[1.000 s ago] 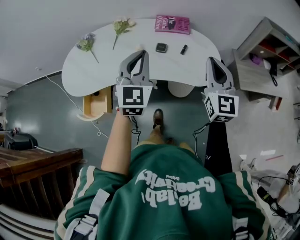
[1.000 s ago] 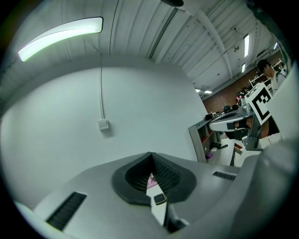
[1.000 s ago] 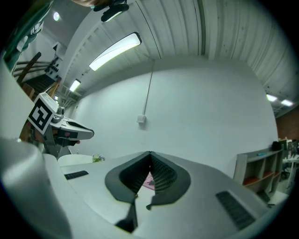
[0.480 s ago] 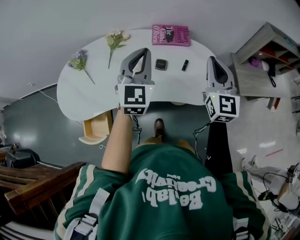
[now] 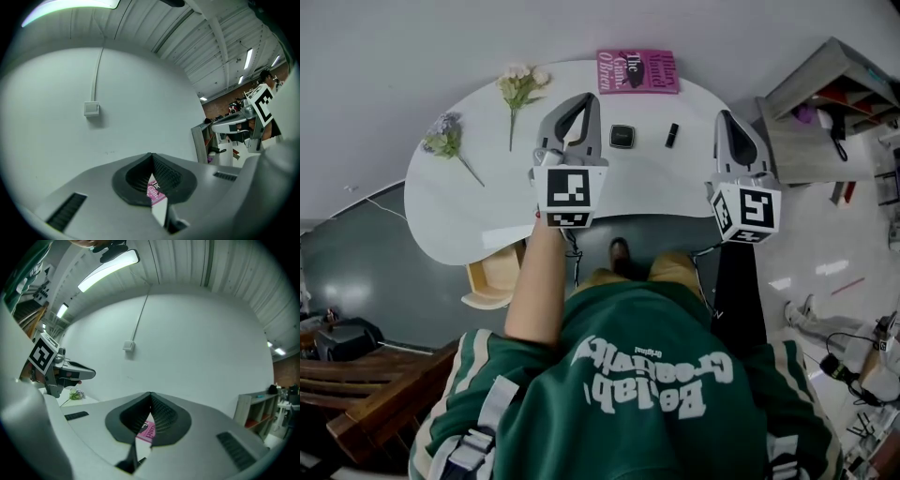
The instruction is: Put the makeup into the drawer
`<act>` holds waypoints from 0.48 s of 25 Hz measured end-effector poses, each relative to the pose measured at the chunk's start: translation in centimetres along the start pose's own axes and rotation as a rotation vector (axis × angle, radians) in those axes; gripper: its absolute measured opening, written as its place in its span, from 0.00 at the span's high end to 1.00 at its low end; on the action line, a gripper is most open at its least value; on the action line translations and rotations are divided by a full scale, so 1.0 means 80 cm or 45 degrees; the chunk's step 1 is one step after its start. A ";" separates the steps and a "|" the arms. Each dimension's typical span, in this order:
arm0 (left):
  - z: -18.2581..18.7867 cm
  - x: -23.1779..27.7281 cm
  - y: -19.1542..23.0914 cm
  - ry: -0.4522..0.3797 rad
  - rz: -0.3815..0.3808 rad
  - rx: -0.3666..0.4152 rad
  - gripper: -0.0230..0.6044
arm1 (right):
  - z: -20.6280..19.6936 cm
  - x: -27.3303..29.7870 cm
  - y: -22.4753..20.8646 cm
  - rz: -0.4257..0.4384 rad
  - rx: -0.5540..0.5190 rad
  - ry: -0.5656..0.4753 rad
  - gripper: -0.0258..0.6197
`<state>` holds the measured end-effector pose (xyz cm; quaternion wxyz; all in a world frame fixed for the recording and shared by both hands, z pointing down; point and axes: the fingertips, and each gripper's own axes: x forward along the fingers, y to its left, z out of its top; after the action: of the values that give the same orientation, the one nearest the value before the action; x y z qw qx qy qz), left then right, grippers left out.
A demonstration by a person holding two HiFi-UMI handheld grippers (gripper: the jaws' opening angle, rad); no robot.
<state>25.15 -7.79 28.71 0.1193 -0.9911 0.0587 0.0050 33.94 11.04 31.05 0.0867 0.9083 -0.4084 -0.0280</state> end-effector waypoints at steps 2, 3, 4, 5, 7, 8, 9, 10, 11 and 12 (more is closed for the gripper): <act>-0.005 0.005 -0.001 0.008 -0.008 -0.001 0.94 | 0.001 0.005 -0.004 -0.006 -0.001 0.002 0.95; -0.007 0.007 -0.001 0.012 -0.010 -0.002 0.94 | 0.002 0.009 -0.006 -0.008 -0.002 -0.001 0.95; -0.009 0.009 0.000 0.015 -0.010 -0.004 0.94 | 0.002 0.013 -0.006 -0.007 -0.004 -0.004 0.95; -0.010 0.010 0.000 0.018 -0.010 -0.005 0.94 | 0.002 0.016 -0.006 -0.003 -0.006 -0.005 0.95; -0.015 0.013 0.000 0.027 -0.008 -0.007 0.94 | 0.001 0.023 -0.003 0.012 -0.014 -0.004 0.95; -0.017 0.016 -0.001 0.032 -0.007 -0.008 0.94 | 0.000 0.027 -0.003 0.019 -0.019 0.000 0.95; -0.018 0.018 -0.002 0.036 -0.008 -0.010 0.94 | -0.001 0.030 -0.004 0.023 -0.022 0.003 0.95; -0.019 0.021 -0.003 0.040 -0.009 -0.014 0.94 | -0.001 0.033 -0.006 0.025 -0.023 0.005 0.95; -0.021 0.024 -0.004 0.042 -0.012 -0.019 0.94 | -0.001 0.035 -0.008 0.026 -0.023 0.004 0.95; -0.023 0.026 -0.006 0.046 -0.015 -0.025 0.94 | -0.001 0.037 -0.010 0.028 -0.023 0.004 0.95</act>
<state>27.31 -7.98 30.54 0.1086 -0.9925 0.0551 -0.0131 36.52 9.38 31.07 0.0957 0.9030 -0.4179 -0.0294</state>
